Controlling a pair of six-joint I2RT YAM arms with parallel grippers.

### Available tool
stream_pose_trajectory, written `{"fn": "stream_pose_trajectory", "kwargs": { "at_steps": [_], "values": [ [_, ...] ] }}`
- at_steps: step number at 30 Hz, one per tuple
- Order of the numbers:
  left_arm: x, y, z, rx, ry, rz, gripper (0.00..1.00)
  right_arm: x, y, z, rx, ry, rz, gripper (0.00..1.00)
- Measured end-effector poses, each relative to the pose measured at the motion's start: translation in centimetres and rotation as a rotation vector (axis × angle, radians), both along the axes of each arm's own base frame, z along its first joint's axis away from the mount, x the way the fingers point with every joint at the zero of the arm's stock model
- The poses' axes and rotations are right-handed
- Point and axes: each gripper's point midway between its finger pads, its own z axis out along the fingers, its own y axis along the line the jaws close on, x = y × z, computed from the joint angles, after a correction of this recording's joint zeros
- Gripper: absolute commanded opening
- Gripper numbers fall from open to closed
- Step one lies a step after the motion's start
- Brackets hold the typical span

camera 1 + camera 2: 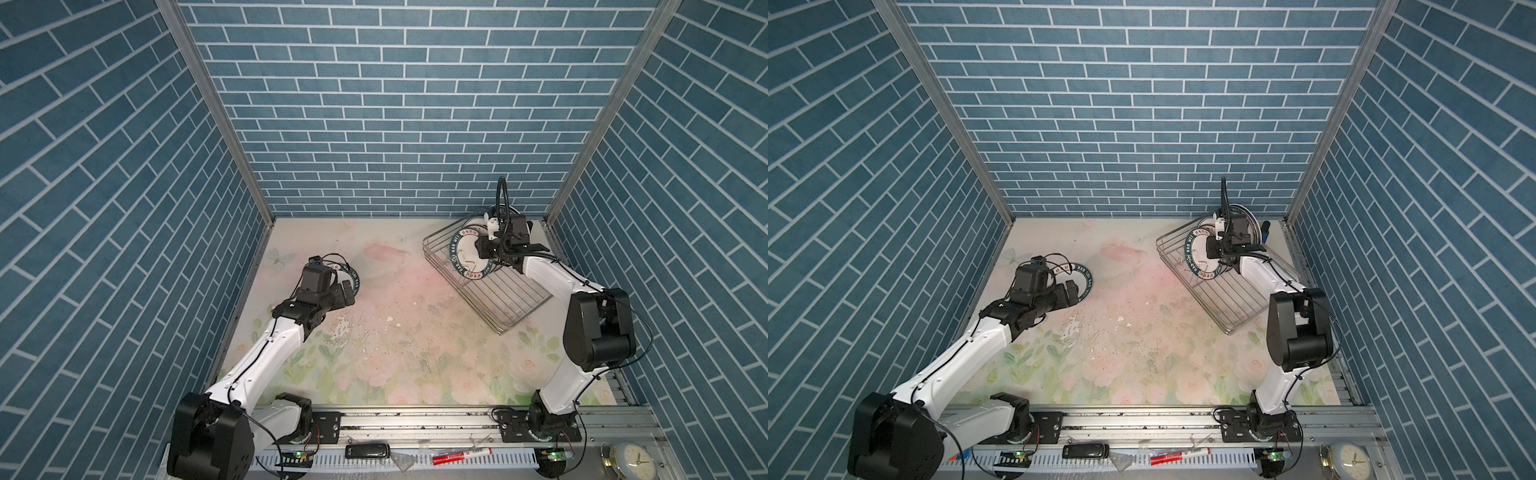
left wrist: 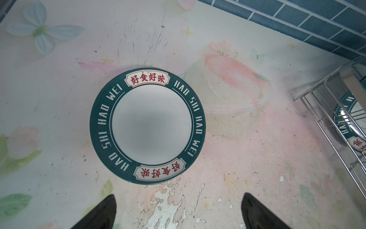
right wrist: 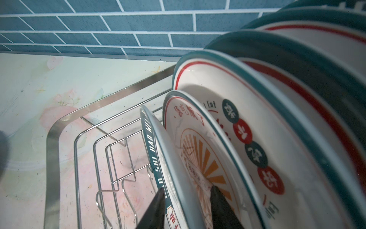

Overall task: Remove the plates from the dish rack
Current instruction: 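Close the right gripper on the next front green-rimmed plate in the rack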

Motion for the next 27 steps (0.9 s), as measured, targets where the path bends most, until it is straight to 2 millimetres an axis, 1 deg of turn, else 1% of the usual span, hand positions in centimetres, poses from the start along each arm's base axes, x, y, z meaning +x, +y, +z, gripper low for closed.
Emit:
{"fn": "stream_pose_trajectory", "kwargs": {
  "at_steps": [4, 8, 9, 11, 14, 15, 20, 22, 26, 27],
  "values": [
    [0.11, 0.27, 0.62, 0.006, -0.024, 0.012, 0.99, -0.17, 0.16, -0.30, 0.004, 0.004, 0.012, 0.30],
    [0.12, 0.29, 0.53, 0.008, -0.022, 0.012, 0.99, -0.21, 0.35, -0.27, 0.012, 0.003, 0.022, 0.28],
    [0.13, 0.28, 0.48, 0.009, -0.020, 0.012, 0.99, -0.24, 0.37, -0.34, 0.013, 0.004, 0.023, 0.27],
    [0.15, 0.28, 0.30, 0.012, -0.015, 0.010, 0.99, -0.39, 0.42, -0.64, 0.015, 0.009, 0.026, 0.19],
    [0.16, 0.27, 0.19, 0.016, -0.012, 0.006, 0.99, -0.49, 0.25, -0.91, 0.001, 0.010, 0.036, 0.16],
    [0.19, 0.27, 0.24, 0.018, -0.015, 0.005, 0.99, -0.51, 0.21, -0.97, 0.000, 0.011, 0.037, 0.13],
    [0.32, 0.30, 0.48, 0.030, -0.027, -0.005, 0.99, -0.62, 0.57, -1.08, -0.031, -0.013, 0.087, 0.11],
    [0.41, 0.37, 0.57, 0.036, -0.033, -0.005, 0.99, -0.66, 0.62, -1.11, -0.031, -0.014, 0.091, 0.08],
    [0.84, 0.43, 0.87, 0.046, -0.038, 0.000, 0.99, -0.73, 0.63, -1.01, -0.035, -0.017, 0.097, 0.07],
    [1.00, 0.38, 0.95, 0.045, -0.041, -0.001, 0.99, -0.77, 0.62, -0.97, -0.038, -0.018, 0.099, 0.00]
  ]
}}
